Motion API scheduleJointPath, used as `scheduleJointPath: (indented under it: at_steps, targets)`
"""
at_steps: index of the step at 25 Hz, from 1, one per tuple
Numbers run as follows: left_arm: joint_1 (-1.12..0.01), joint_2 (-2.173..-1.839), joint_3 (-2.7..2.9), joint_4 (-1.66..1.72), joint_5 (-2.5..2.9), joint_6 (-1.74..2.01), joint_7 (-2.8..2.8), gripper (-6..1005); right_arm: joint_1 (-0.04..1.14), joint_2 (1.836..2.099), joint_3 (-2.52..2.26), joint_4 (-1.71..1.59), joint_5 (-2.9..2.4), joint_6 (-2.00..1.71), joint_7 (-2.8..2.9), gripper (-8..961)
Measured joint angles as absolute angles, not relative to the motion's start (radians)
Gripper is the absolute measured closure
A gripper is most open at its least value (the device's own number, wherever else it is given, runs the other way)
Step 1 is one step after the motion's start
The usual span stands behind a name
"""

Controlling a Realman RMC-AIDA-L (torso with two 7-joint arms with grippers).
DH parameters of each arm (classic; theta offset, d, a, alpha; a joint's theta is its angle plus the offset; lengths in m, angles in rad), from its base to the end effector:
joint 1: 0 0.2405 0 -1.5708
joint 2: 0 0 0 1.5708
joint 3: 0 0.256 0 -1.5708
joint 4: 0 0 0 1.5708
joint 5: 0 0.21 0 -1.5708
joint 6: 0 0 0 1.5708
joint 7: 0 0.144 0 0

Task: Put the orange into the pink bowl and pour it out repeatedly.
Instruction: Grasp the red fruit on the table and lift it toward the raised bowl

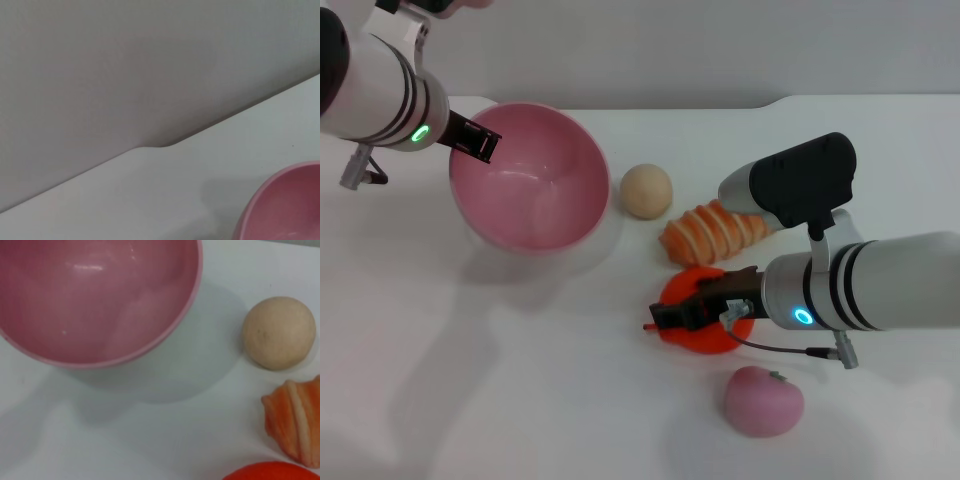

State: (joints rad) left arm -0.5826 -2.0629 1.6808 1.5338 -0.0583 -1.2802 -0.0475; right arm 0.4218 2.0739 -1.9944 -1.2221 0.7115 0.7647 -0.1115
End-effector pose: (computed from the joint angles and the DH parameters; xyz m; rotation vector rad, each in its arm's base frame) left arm -0.1487 0.3897 0.0193 -1.9839 -0.8284 0.3542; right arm 0.1828 0.3217 -0.1178 -2.4327 1.1358 -0.0356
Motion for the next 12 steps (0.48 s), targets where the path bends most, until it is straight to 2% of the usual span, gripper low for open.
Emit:
scheduleJointPath:
  at_steps: [6, 12]
  targets:
    - [-0.588, -2.061, 1.681, 1.531, -0.058, -1.284, -0.04, 956, 0.421, 2.074, -1.997, -1.238, 0.694, 0.778, -0.146, 186]
    - [-0.59, -2.061, 1.678, 1.531, -0.058, -1.28, -0.034, 956, 0.422, 2.074, -1.999, -1.245, 0.687, 0.777, -0.149, 408]
